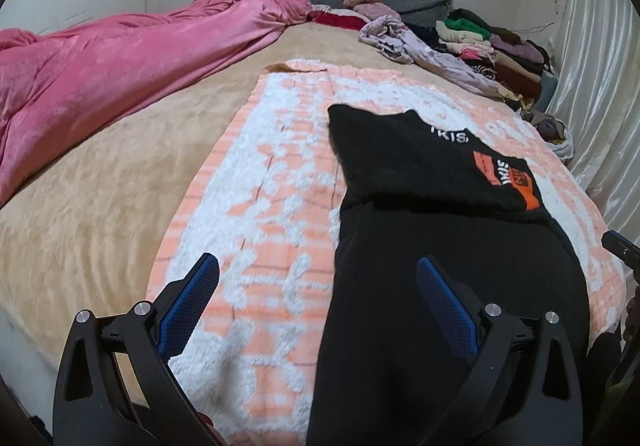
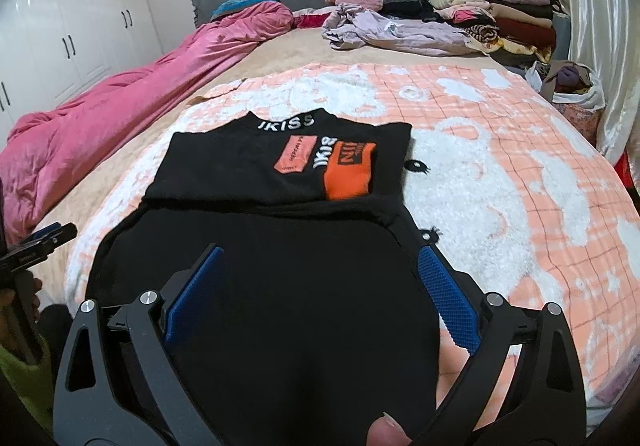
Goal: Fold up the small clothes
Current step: 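Move both open tools along the sweatshirt body to its hem, then close the left tool on the hem while the right tool grasps the hem too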
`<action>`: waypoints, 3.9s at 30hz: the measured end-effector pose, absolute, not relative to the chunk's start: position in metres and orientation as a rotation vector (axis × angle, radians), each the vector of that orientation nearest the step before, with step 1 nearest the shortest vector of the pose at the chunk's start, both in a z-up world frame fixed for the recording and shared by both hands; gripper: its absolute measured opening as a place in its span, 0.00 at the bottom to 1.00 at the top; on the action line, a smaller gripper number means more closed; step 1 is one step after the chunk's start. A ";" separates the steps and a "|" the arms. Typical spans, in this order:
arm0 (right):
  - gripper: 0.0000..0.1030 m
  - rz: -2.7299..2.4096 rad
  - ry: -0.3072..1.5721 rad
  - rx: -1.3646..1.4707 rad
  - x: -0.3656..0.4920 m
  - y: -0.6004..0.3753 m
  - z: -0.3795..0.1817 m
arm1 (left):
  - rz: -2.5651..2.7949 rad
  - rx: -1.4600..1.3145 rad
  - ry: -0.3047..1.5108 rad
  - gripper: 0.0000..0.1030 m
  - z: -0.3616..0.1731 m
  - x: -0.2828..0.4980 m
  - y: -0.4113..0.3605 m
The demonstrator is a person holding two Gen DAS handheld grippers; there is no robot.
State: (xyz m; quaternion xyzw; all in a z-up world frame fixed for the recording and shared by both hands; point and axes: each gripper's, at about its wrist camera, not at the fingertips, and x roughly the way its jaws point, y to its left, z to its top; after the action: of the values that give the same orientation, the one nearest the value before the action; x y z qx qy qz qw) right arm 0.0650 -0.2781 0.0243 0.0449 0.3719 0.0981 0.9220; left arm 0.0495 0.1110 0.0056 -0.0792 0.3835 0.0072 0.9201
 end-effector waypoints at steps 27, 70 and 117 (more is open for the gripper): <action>0.88 0.169 0.885 0.069 0.021 -0.308 -0.020 | -0.011 -0.161 0.929 0.95 -0.041 0.012 0.106; 0.17 0.226 1.020 0.204 -0.015 -0.347 -0.071 | -0.098 -0.155 0.986 0.28 -0.065 -0.014 0.089; 0.05 0.367 0.875 0.281 -0.008 -0.356 -0.031 | -0.187 -0.241 0.838 0.08 -0.010 -0.008 0.089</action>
State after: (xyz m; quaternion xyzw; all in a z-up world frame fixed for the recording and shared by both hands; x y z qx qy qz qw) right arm -0.0079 -0.3557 -0.0310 0.1347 0.4198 0.1759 0.8802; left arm -0.0082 0.0886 -0.0096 -0.1163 0.4053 -0.0907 0.9022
